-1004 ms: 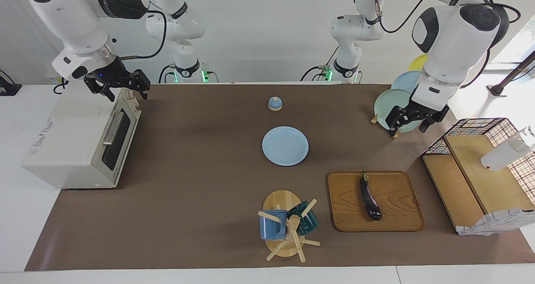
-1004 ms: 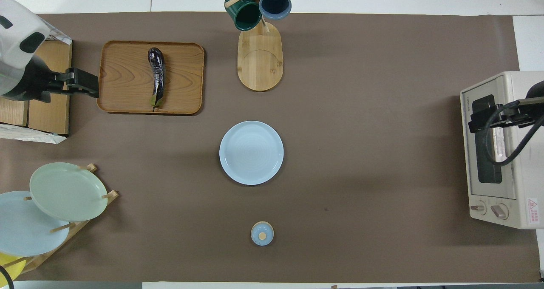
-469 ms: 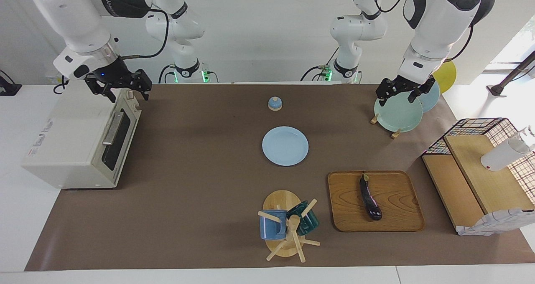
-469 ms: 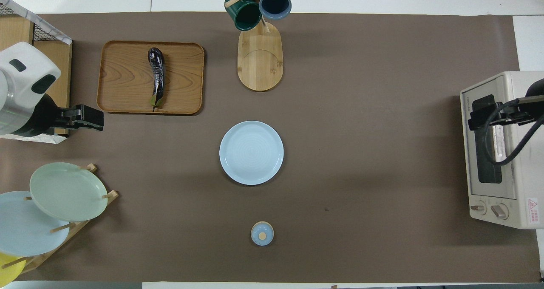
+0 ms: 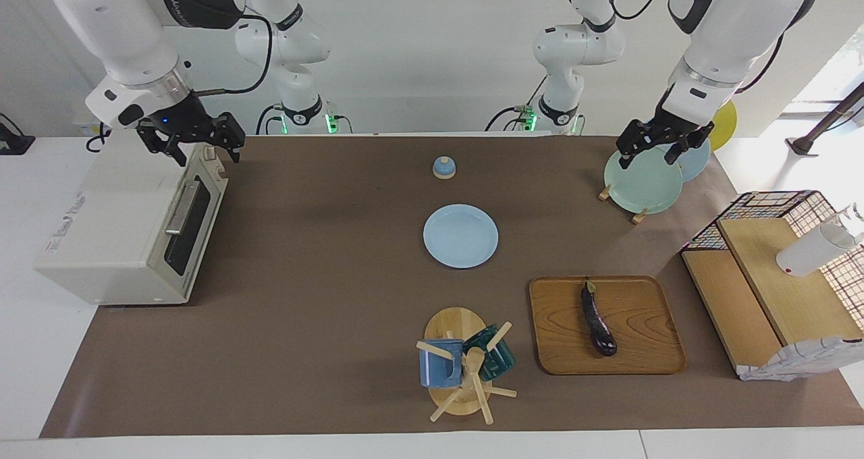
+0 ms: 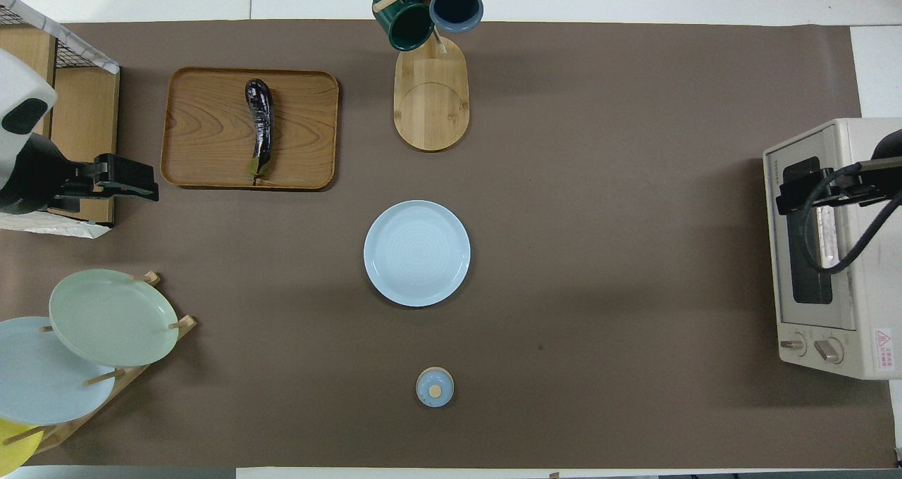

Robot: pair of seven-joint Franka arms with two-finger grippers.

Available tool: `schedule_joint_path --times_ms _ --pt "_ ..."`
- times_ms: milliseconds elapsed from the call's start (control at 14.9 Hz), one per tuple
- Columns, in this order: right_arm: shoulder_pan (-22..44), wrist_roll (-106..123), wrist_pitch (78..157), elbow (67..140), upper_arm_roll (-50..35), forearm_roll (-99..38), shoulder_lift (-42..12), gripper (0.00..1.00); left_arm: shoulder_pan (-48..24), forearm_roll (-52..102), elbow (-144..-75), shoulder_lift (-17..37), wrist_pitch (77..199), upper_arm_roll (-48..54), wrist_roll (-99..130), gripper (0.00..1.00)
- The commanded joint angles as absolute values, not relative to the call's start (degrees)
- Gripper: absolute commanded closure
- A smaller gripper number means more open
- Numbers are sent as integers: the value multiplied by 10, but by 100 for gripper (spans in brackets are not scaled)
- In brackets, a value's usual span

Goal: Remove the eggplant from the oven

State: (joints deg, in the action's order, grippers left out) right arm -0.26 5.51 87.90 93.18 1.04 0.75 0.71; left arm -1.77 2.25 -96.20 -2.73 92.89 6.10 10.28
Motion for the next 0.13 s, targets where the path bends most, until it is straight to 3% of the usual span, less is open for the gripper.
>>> schedule_joint_path --times_ms 0,67 --pt "-5 58 888 933 9 -5 11 0 -13 28 -955 -21 911 65 94 0" --pt "-6 58 888 934 9 -5 11 0 -13 28 -954 -21 911 65 94 0"
